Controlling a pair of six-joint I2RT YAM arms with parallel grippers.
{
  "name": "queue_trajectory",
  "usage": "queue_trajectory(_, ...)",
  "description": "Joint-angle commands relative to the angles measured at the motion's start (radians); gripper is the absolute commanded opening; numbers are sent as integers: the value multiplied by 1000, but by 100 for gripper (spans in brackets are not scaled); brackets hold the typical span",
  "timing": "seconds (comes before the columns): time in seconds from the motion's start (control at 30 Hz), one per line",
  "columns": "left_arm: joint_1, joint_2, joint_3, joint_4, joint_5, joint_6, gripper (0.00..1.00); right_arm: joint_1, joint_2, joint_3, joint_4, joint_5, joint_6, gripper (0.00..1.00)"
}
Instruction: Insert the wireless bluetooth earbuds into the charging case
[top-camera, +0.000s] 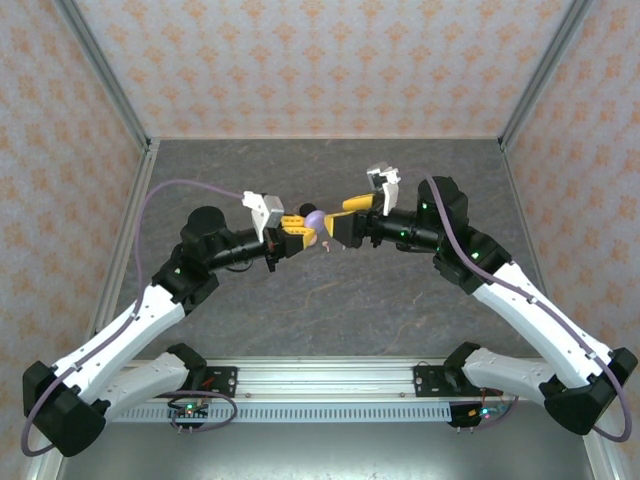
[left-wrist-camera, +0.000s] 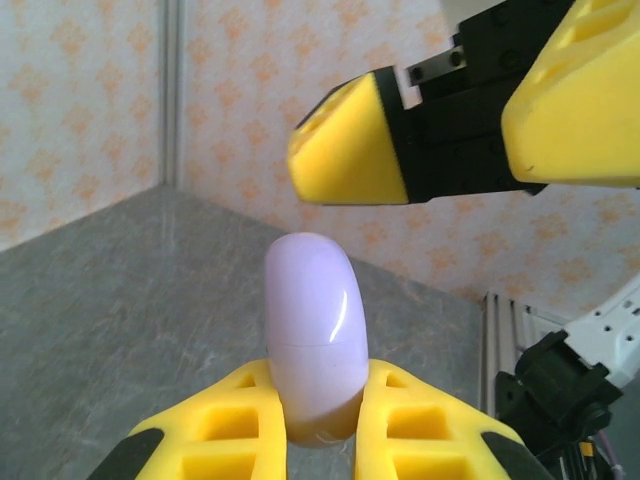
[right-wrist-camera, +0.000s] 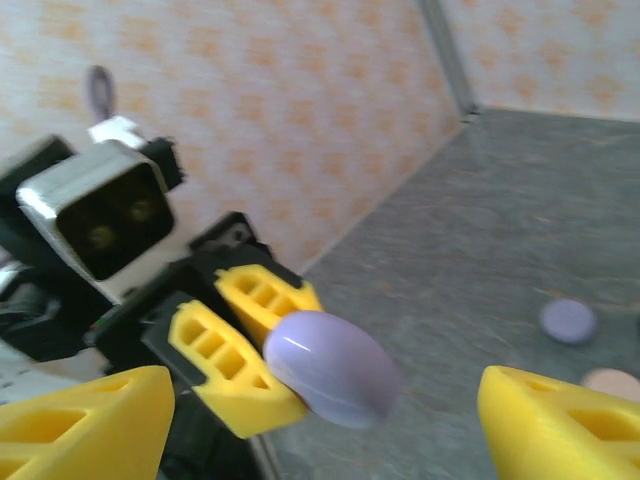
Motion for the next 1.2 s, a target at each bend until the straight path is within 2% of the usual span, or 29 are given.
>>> queue_trajectory(0.0, 0, 41, 58, -120, -102, 33, 0, -33, -50, 41, -127, 207, -30, 85)
queue_trajectory(0.1, 14, 100, 79, -163, -144, 6, 0, -81, -78, 17, -159, 294, 2, 91)
queue_trajectory(0.23, 67, 186, 91, -170, -147, -73, 0, -142, -110, -45, -155, 350, 55, 100)
queue_trajectory(0.43, 159, 293, 86, -198, -141, -188, 0, -241, -112, -133, -150, 382, 154, 99)
queue_trajectory(0.6, 173, 343, 66, -242, -130, -232, 0, -326, -94, -204, -95, 321, 239, 99)
queue_trajectory(0.87, 173, 441, 11, -266, -122, -316, 0, -341, -33, -226, -97, 333, 262, 99)
queue_trajectory(1.17, 171, 579, -55, -158, -36, -413, 0, -341, -25, -230, -125, 343, 246, 99)
